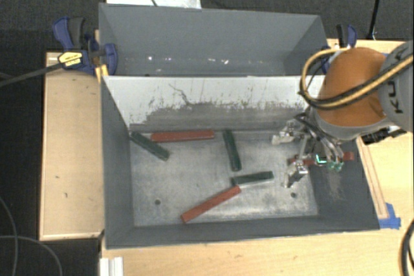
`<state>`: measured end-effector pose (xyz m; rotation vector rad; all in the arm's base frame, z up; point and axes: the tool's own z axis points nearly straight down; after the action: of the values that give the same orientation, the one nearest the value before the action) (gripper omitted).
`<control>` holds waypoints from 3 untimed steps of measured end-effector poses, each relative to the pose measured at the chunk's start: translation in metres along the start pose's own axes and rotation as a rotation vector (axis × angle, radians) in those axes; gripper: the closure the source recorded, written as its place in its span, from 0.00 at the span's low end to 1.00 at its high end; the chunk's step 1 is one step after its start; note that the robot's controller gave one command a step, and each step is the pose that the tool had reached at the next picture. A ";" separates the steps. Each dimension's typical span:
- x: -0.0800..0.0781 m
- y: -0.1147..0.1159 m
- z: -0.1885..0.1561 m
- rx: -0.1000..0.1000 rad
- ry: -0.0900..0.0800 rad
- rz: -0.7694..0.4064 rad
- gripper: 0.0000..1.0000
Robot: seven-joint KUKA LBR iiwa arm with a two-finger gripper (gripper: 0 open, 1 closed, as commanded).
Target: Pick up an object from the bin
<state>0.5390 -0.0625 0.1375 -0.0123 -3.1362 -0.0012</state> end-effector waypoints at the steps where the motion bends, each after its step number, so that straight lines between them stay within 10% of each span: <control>1: -0.002 0.000 -0.004 0.001 -0.007 -0.002 0.00; 2: -0.004 0.031 0.062 0.000 -0.023 0.090 1.00; 3: -0.004 0.031 0.062 0.000 -0.023 0.089 1.00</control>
Offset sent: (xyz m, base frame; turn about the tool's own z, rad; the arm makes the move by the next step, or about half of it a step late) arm -0.0019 0.0311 -0.0675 0.0916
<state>0.5426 -0.0316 0.0757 -0.1529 -3.1553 -0.0005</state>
